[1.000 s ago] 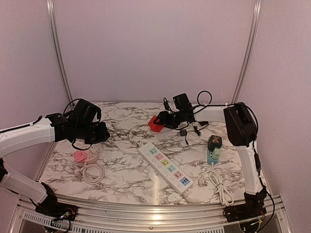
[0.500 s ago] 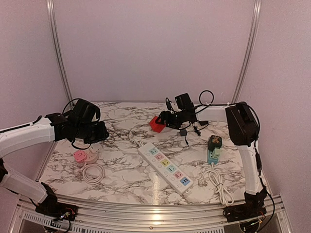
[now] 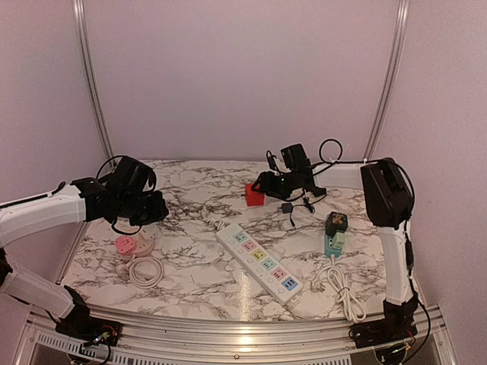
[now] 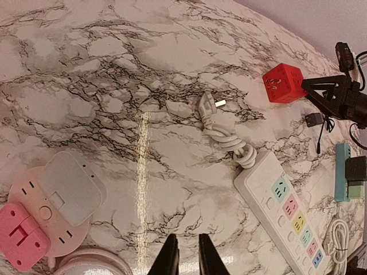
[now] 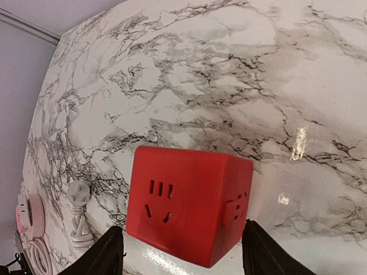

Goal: Pull the plug off the socket

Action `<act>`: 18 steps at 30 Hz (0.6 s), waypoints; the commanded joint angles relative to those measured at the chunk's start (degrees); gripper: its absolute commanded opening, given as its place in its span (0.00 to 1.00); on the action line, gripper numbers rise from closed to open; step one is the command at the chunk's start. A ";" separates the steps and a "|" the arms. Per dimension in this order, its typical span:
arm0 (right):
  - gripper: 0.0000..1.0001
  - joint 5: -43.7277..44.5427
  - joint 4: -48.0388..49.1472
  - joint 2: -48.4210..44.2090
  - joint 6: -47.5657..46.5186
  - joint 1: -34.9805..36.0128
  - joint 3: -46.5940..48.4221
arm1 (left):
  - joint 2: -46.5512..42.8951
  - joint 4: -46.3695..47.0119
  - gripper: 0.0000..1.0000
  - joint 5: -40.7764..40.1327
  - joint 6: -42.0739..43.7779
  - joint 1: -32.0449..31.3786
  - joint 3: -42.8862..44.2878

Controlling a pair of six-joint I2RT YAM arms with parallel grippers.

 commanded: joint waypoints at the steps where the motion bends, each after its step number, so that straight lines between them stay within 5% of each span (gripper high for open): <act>1: 0.68 0.78 -0.20 -2.13 -0.99 -0.26 -0.16 | 0.50 -1.53 0.15 -0.88 -0.21 0.54 -0.71; 9: 0.69 4.17 -1.47 -6.90 -4.44 0.56 -1.98 | 0.44 -5.71 0.20 -8.12 -4.18 4.01 -2.36; 18: 0.71 7.98 -3.98 -13.20 -8.63 4.36 -3.88 | -8.32 -4.66 0.49 -6.20 -9.68 12.96 -12.99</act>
